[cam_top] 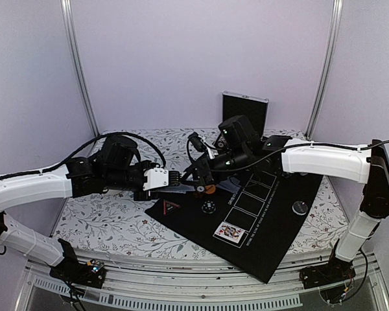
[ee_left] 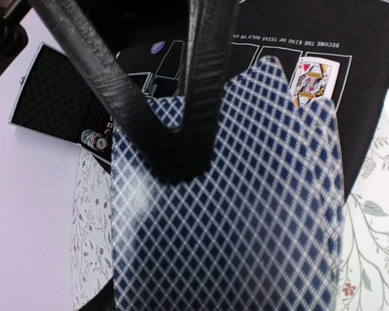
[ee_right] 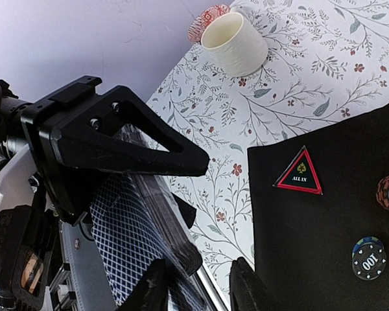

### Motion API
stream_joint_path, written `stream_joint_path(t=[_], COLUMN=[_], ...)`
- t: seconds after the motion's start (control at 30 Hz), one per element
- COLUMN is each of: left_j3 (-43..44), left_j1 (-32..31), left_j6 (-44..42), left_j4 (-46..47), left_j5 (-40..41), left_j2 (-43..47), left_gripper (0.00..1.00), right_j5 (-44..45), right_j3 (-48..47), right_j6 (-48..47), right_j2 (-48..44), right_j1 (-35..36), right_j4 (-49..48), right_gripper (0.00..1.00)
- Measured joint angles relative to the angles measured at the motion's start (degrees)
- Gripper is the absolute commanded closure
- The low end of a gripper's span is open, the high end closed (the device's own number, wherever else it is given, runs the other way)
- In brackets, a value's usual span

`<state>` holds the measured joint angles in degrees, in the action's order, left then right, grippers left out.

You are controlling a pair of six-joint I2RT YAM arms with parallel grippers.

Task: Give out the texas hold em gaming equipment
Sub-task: Pick up the poker card from the face-down deck piles.

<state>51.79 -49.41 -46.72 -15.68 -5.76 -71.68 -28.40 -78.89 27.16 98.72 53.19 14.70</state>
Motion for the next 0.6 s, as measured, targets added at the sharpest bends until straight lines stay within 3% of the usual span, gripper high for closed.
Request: stream_joint_path(t=[0.3, 0.6], left_j3=[0.0, 0.0], left_j1=[0.0, 0.0], left_j6=[0.0, 0.0], left_j4=[0.0, 0.0], left_j5=[0.1, 0.2], left_j2=[0.0, 0.0], left_gripper=[0.51, 0.51], right_j5=[0.8, 1.5], right_j3=[-1.9, -3.8], right_j6=[-0.7, -1.9], right_j2=[-0.1, -0.2], right_j1=[0.0, 0.0], right_j4=[2.7, 6.0], right_gripper=[0.86, 0.87])
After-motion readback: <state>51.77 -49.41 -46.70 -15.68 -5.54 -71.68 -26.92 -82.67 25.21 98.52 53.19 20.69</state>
